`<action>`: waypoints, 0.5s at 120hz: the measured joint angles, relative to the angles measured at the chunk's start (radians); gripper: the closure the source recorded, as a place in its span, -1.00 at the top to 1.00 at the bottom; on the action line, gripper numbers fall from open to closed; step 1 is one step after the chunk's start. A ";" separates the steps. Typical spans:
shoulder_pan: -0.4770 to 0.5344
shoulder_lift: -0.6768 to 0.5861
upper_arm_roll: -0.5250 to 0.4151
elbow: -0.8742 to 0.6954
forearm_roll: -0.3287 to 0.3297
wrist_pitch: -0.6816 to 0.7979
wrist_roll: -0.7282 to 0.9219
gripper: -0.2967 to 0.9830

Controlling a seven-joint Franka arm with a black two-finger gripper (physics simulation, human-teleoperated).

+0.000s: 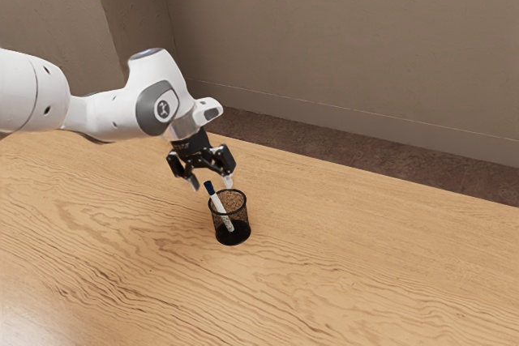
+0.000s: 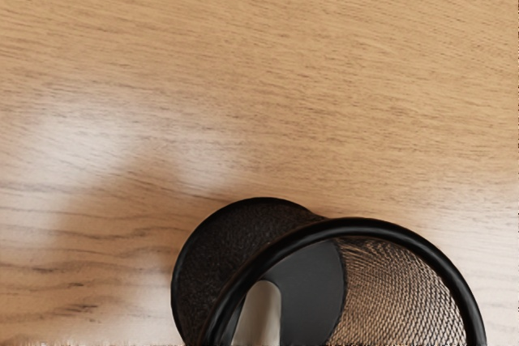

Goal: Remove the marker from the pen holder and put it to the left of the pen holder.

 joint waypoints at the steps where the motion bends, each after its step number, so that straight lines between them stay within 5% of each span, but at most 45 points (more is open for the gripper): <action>1: 0.000 0.000 0.000 0.000 0.000 -0.001 0.000 0.45; 60: 0.000 -0.023 -0.003 -0.016 -0.004 -0.026 0.010 -0.50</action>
